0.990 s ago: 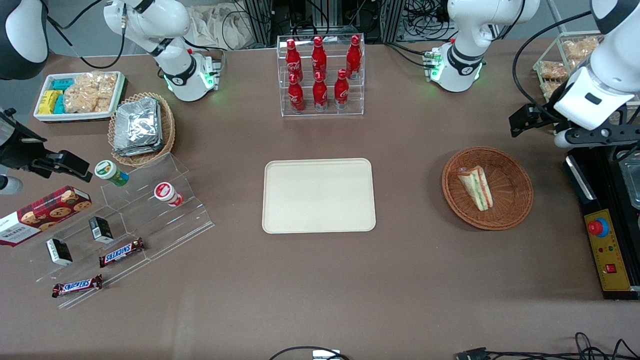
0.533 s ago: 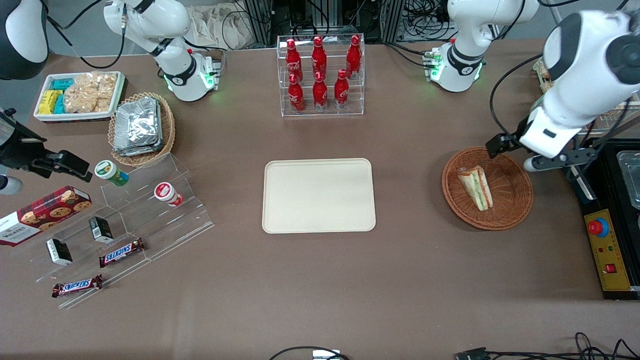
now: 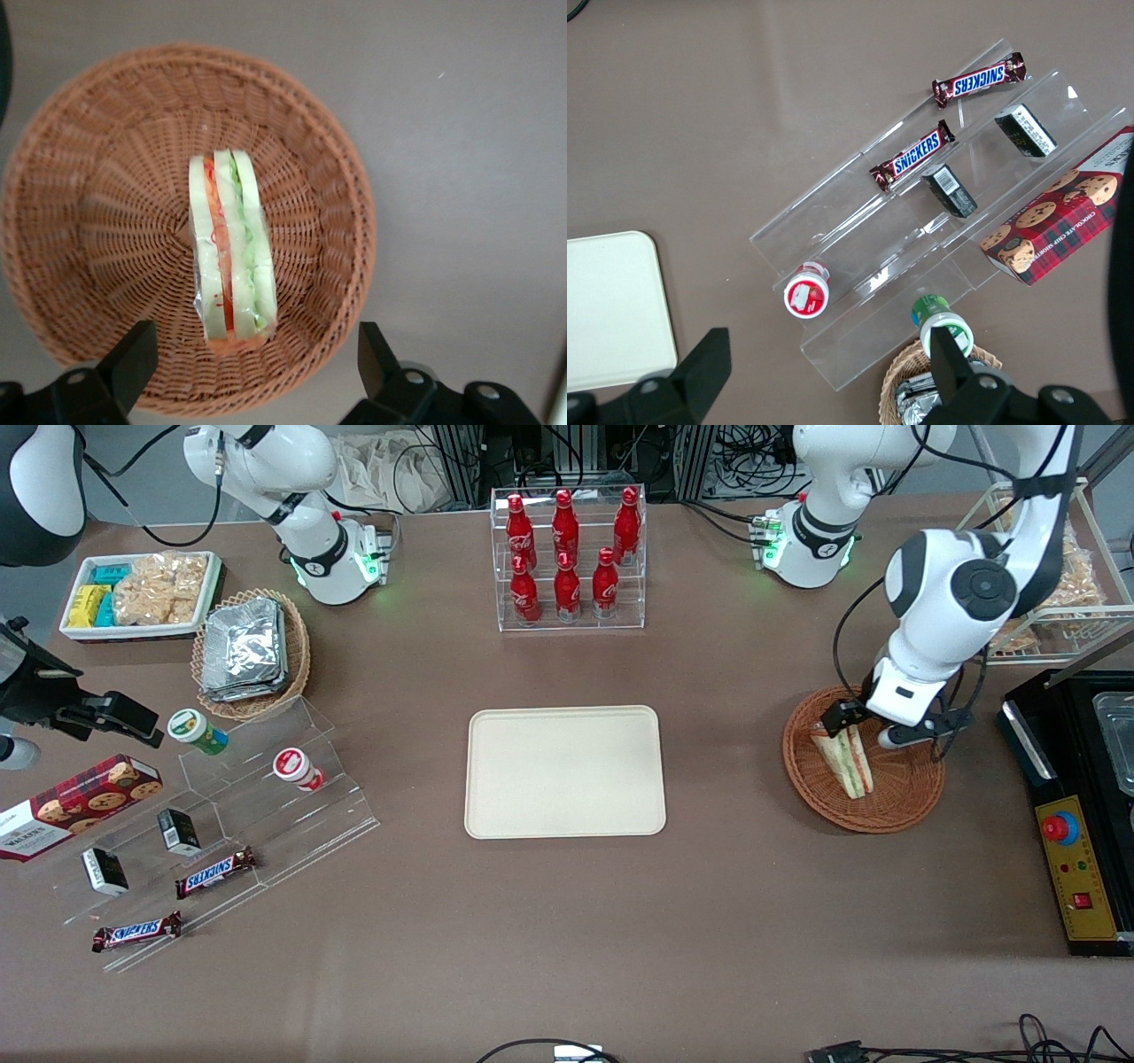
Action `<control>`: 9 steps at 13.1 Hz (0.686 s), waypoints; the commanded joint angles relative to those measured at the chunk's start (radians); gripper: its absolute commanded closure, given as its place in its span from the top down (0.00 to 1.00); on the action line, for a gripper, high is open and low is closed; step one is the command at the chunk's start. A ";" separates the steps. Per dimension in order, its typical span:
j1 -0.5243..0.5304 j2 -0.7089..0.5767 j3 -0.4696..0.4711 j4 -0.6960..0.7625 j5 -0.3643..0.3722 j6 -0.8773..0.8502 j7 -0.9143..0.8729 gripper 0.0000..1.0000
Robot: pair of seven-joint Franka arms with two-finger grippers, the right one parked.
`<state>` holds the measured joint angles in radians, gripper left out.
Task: Place sandwich from basket to tray
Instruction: 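Close the left gripper on the wrapped sandwich and lift it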
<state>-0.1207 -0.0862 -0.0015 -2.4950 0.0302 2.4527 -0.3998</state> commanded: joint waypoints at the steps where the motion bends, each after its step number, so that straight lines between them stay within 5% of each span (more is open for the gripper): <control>1: -0.001 0.045 0.005 -0.047 0.017 0.097 -0.022 1.00; 9: -0.001 0.207 0.061 -0.051 0.059 0.281 -0.020 0.96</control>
<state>-0.1192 0.0866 0.0518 -2.5457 0.0627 2.6834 -0.4006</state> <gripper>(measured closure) 0.000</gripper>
